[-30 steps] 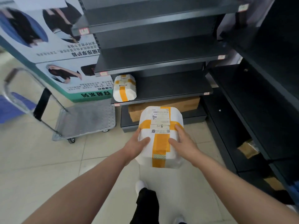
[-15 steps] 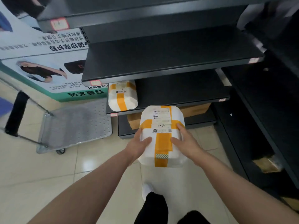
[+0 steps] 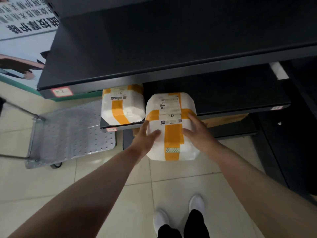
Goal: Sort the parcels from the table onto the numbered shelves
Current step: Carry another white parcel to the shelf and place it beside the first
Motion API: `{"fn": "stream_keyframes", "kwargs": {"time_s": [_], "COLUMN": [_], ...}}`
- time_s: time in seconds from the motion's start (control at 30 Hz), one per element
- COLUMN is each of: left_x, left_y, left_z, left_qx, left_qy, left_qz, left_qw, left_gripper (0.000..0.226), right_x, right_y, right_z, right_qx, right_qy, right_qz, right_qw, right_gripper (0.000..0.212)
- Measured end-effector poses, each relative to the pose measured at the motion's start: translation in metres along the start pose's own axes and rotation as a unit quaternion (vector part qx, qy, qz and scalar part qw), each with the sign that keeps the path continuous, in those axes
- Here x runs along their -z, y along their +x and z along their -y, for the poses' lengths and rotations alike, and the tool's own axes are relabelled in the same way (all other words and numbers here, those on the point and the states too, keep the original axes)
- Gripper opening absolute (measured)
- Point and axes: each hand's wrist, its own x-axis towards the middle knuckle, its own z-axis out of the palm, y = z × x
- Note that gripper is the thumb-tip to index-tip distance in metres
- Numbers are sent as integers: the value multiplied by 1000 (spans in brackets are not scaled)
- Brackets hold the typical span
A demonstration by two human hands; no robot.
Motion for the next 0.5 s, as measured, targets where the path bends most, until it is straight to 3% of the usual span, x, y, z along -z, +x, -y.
{"fn": "stream_keyframes", "kwargs": {"time_s": [0.13,0.23,0.33,0.43,0.5], "left_x": [-6,-12,-17,-20,-21], "left_y": [61,82,80,76,81], "left_z": [-11,-14,-7,0,-5], "left_qx": [-49,-124,-194,-187,-186], "left_qy": [0,94,273,428,476], "left_qz": [-63,-131,-103,-48,-60], "left_qw": [997,979,937,883,857], "left_gripper": [64,55,63,89,93], "right_x": [2,5,8,10,10], "right_y": [56,75,79,81,85], "right_z": [-4,-10,-18,-16,-9], "right_qx": [51,132,192,212,220], "right_qy": [-16,-100,-240,-362,-414], "right_qz": [-22,-8,18,3,-4], "right_qw": [998,986,951,908,883], "right_gripper": [65,61,60,60,61]}}
